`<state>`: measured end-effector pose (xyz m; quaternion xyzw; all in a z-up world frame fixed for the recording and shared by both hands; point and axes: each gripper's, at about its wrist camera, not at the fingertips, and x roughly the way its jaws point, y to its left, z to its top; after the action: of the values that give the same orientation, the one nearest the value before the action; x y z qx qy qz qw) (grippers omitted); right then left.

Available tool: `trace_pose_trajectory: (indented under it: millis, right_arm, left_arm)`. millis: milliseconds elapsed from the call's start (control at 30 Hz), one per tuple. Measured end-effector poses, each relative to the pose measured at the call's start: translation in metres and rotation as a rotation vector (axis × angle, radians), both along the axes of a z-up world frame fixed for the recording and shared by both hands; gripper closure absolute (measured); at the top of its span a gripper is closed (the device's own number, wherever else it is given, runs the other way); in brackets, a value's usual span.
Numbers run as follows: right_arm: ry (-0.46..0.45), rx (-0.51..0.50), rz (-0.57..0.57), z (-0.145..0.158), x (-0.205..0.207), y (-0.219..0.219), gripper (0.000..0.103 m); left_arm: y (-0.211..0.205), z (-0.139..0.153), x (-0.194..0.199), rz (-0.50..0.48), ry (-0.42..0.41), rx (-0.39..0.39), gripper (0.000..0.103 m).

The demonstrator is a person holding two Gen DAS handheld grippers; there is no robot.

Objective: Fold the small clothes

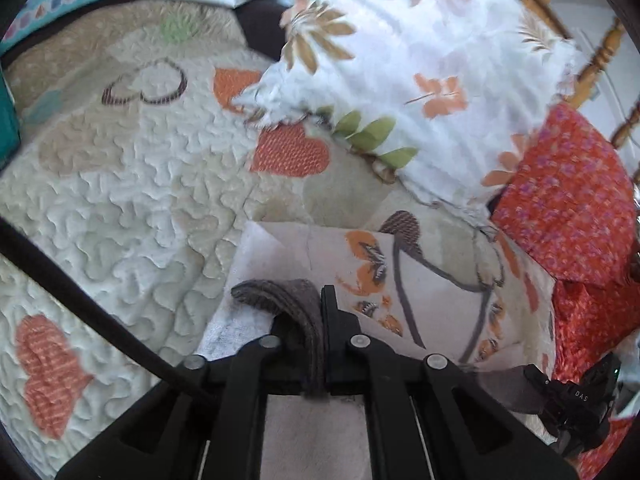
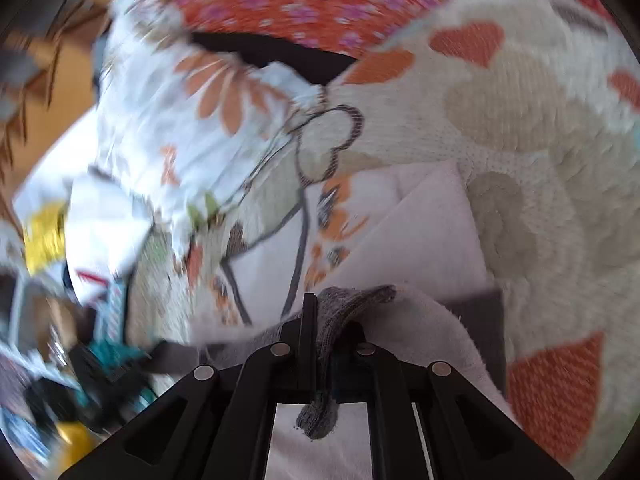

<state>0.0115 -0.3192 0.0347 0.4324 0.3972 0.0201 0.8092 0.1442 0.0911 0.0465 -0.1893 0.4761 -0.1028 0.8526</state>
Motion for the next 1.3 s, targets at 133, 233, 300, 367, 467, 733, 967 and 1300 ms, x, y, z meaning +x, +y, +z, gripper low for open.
trace_pose_trajectory:
  millis: [133,233,300,367,467,733,967,1300]
  right_arm:
    - [-0.004,0.09,-0.039,-0.015,0.021,-0.018,0.094]
    - [0.013,0.022,-0.054,-0.013,0.038,-0.017,0.063]
    - [0.03,-0.034,-0.08,-0.011,0.05,-0.021,0.053]
    - [0.06,-0.09,-0.105,-0.008,0.056,-0.024,0.053]
    - [0.066,-0.171,-0.081,0.001,0.052,-0.021,0.05]
    - [0.1,-0.292,0.008,0.001,-0.039,-0.025,0.035]
    - [0.137,-0.219,-0.021,-0.028,-0.103,-0.042,0.028]
    - [0.036,-0.092,0.125,-0.041,-0.064,-0.004,0.015]
  left_arm:
    - [-0.002,0.002,0.004,0.025,0.003,-0.039,0.073]
    - [0.001,0.017,-0.002,0.076,-0.063,-0.011,0.041]
    - [0.003,0.026,-0.005,0.093,-0.095,0.002,0.038]
    - [0.006,0.03,-0.007,0.096,-0.1,0.009,0.036]
    - [0.012,0.032,-0.011,0.091,-0.094,0.019,0.036]
    - [0.033,0.022,-0.032,0.051,-0.047,0.066,0.033]
    - [0.06,-0.012,-0.068,0.0,0.071,0.084,0.03]
    - [0.054,-0.044,-0.082,-0.074,0.134,0.02,0.026]
